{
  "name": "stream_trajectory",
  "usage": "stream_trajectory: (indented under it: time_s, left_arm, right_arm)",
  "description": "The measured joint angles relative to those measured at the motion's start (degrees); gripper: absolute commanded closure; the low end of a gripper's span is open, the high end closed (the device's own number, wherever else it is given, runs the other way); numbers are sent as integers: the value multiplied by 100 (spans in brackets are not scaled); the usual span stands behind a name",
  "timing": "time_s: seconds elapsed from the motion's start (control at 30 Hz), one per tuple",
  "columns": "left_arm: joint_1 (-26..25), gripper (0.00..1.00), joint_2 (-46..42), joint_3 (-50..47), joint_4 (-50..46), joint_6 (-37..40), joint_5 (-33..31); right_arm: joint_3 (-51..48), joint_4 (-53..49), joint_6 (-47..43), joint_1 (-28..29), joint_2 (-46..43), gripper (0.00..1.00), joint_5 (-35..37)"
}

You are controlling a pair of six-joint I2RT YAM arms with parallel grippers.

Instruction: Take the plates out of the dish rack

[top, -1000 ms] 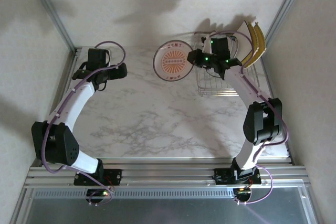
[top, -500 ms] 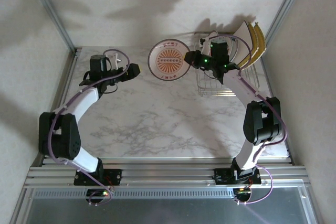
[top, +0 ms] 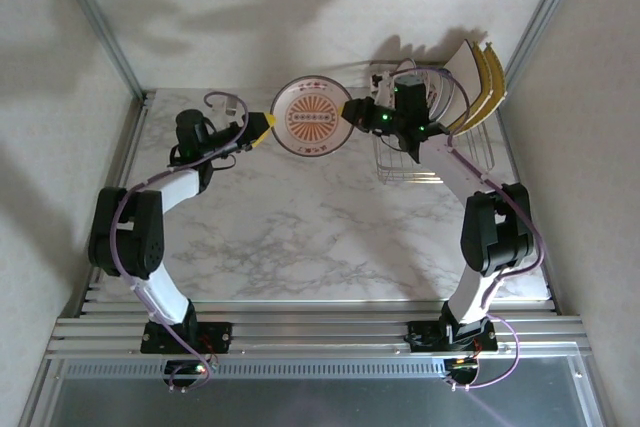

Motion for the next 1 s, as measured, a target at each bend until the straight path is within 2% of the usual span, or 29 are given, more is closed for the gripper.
stream_trajectory:
  time_s: [0.13,0.27,0.37,0.57,0.73,1.0]
  left_arm:
    - [-31,33,107,0,197,-243,33]
    - [-85,57,179,2,343,-393,35]
    - [-116,68,225,2,380,-457,37]
    - [-120,98,243,2,317,-597,-55]
    - [-116,100,299,-2,205,-544,-162]
    - [-120,100,299,-7,129,-498,-179]
  right_arm:
    - [52,90,83,109,179,100,-48]
    - [125,92,125,192,330,100,-87]
    - [201,101,127,247,404,100,-87]
    - [293,125,26,293,498,100,-59]
    - [348,26,-98,350,518,99,118]
    - [422,-140,-162,356,520,83,160]
